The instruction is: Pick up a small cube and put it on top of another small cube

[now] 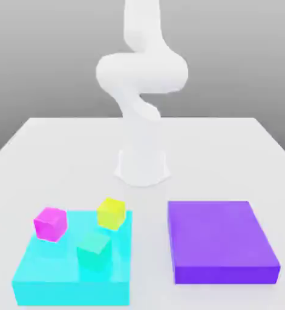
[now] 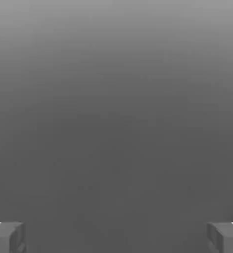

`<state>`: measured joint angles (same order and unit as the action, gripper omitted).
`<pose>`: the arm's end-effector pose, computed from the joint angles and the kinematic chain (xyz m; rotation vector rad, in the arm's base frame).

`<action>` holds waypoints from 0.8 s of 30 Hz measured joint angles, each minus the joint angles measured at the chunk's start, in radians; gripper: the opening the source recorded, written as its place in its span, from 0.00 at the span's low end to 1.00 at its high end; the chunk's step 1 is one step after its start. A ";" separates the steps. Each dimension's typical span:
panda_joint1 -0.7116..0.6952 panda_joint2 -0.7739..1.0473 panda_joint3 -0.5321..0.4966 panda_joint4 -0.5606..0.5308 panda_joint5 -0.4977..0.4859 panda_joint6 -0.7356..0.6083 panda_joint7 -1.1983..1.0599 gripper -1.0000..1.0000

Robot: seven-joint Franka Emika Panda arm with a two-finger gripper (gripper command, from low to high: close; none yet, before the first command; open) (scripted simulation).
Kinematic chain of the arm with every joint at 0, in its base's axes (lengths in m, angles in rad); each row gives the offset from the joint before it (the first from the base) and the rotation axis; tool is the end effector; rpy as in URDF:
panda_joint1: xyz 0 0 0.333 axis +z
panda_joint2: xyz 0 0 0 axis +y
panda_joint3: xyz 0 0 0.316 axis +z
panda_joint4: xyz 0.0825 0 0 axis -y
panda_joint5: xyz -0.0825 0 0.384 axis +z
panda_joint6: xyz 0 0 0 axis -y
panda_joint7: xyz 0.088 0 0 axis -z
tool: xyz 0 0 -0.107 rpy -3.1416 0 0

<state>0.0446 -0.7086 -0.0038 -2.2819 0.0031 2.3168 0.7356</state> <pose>0.3781 0.0150 0.6890 -2.5303 0.9180 -0.9683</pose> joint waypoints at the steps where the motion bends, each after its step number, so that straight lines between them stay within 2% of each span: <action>1: 0.018 0.039 -0.001 0.008 0.003 0.007 -0.029 0.50; 16: 0.218 0.586 0.042 0.116 0.032 0.108 -0.422 0.50; 24: 0.304 0.877 0.094 0.174 -0.006 0.162 -0.593 0.50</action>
<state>0.3484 0.1682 0.0905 -2.1084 -0.0032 2.4787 0.1422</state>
